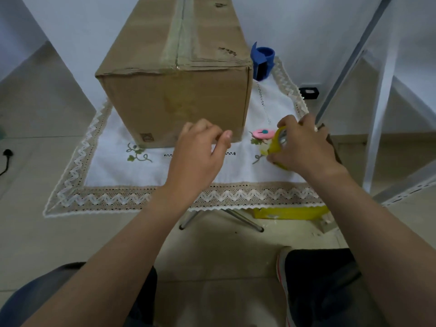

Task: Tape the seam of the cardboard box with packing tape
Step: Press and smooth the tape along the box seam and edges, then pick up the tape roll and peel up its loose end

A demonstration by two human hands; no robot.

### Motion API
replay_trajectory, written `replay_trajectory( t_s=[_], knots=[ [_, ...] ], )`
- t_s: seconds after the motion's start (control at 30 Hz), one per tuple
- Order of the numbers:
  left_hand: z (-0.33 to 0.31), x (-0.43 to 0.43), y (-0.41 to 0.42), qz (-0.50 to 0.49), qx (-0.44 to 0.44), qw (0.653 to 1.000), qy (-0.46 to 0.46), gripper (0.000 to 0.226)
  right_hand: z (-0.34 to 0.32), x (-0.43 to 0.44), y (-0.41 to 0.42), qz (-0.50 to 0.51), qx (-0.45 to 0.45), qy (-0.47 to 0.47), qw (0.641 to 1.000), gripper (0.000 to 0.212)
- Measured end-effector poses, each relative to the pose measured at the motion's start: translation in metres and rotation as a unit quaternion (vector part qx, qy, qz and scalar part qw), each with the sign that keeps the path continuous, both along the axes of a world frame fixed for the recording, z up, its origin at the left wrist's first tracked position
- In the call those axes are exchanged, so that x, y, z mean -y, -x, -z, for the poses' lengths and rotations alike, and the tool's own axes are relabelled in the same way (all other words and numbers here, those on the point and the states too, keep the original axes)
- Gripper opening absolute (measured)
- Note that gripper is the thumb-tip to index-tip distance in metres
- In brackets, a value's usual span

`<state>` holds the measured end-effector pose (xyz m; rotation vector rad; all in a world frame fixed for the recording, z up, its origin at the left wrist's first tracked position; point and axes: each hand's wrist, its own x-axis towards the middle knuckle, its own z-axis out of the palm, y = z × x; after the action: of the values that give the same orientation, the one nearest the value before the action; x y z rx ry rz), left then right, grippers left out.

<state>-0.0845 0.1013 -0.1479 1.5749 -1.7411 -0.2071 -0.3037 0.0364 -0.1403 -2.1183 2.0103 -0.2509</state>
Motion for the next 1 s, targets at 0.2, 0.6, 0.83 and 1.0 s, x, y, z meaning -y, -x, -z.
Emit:
replay_trajectory(
  t_s=[0.2,0.6,0.83,1.0],
  knots=[
    [-0.009,-0.008,-0.007,0.081,-0.156,0.976,-0.128,0.017,-0.015,-0.02,-0.038,-0.063,0.294,0.032,0.953,0.068],
    [-0.013,-0.014,-0.025,0.144,-0.233,0.951,-0.145,0.025,-0.013,-0.031,-0.066,-0.124,0.445,-0.012,0.887,0.055],
    [-0.006,-0.014,-0.026,0.092,-0.243,0.951,-0.168,0.022,-0.009,-0.031,-0.064,-0.135,0.368,0.037,0.919,0.047],
    [-0.001,-0.011,-0.023,0.083,-0.256,0.942,-0.198,0.018,-0.008,-0.024,-0.062,-0.112,0.394,0.019,0.912,0.018]
  ],
)
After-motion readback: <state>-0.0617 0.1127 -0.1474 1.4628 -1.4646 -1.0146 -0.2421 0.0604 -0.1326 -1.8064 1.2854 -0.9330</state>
